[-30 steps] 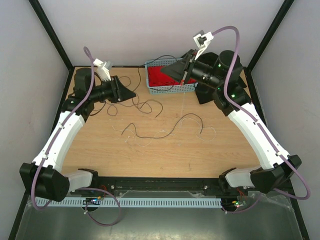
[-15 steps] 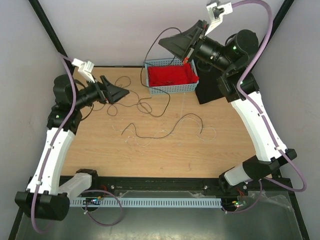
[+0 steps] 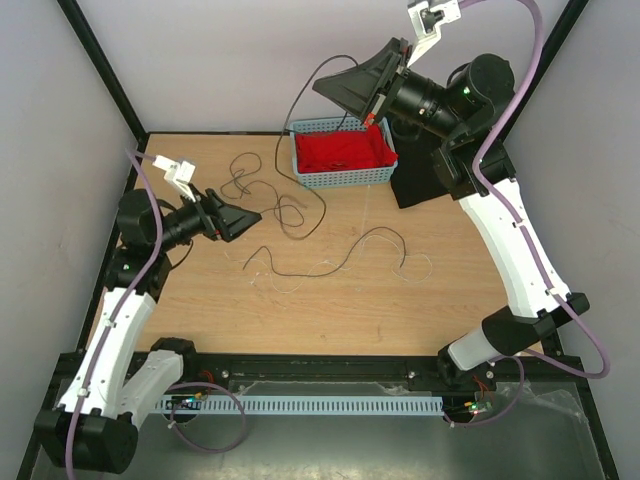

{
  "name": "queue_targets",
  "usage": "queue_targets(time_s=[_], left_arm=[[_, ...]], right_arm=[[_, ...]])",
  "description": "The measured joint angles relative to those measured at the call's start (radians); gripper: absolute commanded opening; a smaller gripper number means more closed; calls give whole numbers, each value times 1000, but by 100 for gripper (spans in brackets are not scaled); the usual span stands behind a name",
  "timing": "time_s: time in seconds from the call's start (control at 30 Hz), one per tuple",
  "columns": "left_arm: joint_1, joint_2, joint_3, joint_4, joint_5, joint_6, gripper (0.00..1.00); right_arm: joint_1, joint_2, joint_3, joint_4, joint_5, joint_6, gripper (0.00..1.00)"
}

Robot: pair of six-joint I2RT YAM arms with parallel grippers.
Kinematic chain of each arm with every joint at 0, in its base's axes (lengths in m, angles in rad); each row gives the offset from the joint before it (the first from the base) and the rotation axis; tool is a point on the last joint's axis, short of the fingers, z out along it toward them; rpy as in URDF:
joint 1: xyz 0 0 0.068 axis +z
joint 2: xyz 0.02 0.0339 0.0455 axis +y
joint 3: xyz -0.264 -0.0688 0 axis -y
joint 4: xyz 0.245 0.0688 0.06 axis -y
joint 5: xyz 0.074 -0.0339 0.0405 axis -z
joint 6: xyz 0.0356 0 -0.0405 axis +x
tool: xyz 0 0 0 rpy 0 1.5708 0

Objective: Zip-tie the wires
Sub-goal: Straighten the cable at the center of the board.

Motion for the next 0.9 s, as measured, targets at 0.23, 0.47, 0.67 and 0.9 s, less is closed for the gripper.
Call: queue_targets(time_s=[0.23,0.47,0.67,0.9], left_arm=[[0,-47,-53,36,-3,8,85],[0,-41,-60,41,-3,6,85],[0,-42,-73,44,-2,5,85],[0,-41,-80,44,-3,5,85]], right_arm=[[0,-11,-24,-1,-2,-1,0],[0,-17,-38,-1,-2,-2,0],[0,-17,-41,0,-1,-2,0],[0,-18,-62,4,-1,-1,0]])
